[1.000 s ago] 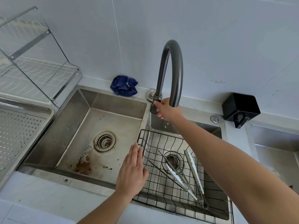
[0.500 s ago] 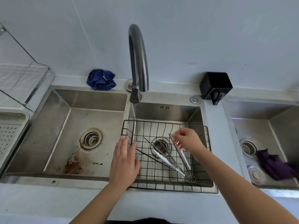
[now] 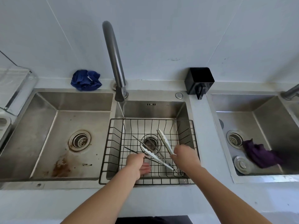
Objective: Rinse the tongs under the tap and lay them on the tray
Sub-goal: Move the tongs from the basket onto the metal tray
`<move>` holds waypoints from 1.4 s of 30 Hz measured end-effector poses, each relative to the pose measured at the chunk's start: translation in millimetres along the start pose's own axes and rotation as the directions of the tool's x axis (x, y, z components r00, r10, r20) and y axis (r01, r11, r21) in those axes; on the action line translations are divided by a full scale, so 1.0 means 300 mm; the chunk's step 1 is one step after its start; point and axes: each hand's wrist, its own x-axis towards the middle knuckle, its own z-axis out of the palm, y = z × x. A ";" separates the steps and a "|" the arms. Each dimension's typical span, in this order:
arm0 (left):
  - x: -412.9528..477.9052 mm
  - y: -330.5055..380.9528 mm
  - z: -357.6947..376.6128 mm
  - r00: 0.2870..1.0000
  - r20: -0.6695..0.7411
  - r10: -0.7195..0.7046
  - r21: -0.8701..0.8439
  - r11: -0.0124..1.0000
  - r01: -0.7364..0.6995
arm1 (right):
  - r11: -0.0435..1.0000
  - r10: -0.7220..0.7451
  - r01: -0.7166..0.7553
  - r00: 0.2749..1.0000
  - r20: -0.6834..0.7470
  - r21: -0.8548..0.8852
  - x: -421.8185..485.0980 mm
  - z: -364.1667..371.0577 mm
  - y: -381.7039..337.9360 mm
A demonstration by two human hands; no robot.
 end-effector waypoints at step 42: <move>-0.122 0.104 -0.194 0.845 -0.133 0.518 0.241 0.844 -0.479 | 0.996 -0.007 0.021 0.986 -0.169 0.083 0.013 -0.028 -0.103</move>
